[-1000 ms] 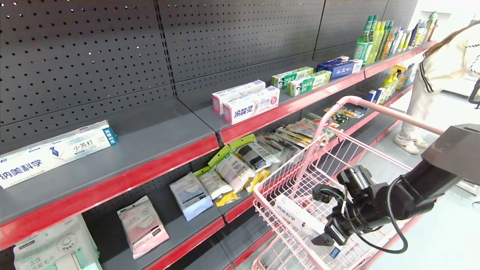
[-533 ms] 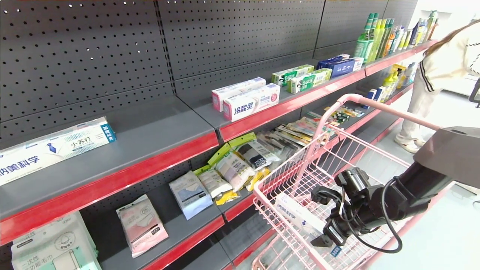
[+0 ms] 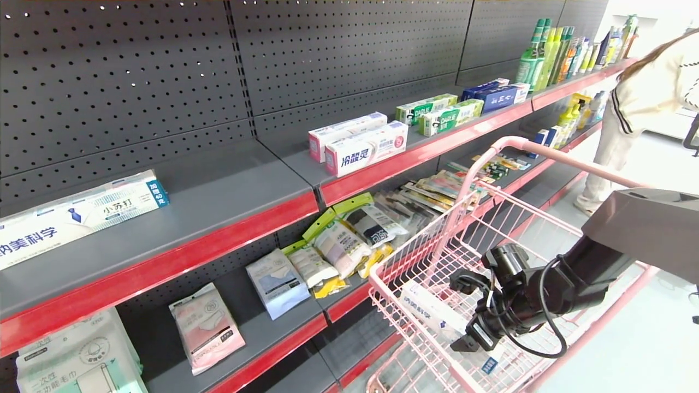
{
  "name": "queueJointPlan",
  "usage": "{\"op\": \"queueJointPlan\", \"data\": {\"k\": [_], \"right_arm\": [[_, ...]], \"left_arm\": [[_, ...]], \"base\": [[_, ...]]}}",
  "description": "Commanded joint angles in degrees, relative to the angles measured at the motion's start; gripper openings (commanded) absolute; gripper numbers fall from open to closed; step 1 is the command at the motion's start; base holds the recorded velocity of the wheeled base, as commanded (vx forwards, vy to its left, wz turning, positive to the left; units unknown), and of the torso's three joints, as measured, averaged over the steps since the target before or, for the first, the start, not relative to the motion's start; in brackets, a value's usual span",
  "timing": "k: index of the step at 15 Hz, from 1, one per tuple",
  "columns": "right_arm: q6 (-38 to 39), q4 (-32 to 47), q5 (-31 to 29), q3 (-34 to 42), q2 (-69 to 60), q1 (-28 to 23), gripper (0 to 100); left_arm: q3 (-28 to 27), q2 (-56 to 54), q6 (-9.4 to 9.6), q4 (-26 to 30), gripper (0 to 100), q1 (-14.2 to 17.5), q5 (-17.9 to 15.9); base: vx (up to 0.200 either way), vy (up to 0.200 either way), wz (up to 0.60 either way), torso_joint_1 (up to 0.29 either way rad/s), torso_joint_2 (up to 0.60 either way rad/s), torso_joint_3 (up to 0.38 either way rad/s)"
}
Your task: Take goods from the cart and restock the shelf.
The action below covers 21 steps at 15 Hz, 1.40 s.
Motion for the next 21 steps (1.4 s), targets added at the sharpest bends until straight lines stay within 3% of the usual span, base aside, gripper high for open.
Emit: {"op": "queueJointPlan", "data": {"k": [1,13,14,21], "right_arm": [[-0.56,-0.03,-0.60,-0.83,2.15,-0.04,100],[-1.52,-3.64,-3.06,-1.97,5.85,-0.12,100],[-1.52,-3.64,-3.06,-1.89,6.02,-0.12,0],[-0.73,-3.55,-3.50,-1.01,4.97,0.05,0]], "left_arm": [[0.00,0.07,-0.01,-0.01,100,0.02,-0.02],[0.00,0.07,-0.01,-0.01,100,0.02,-0.02],[0.00,0.07,-0.01,-0.01,100,0.02,-0.02],[0.00,0.07,-0.01,-0.01,100,0.02,-0.02]], "base": [[0.000,0.000,0.00,0.000,0.00,0.000],[0.000,0.000,0.00,0.000,0.00,0.000],[0.000,0.000,0.00,0.000,0.00,0.000],[0.000,0.000,0.00,0.000,0.00,0.000]]}}
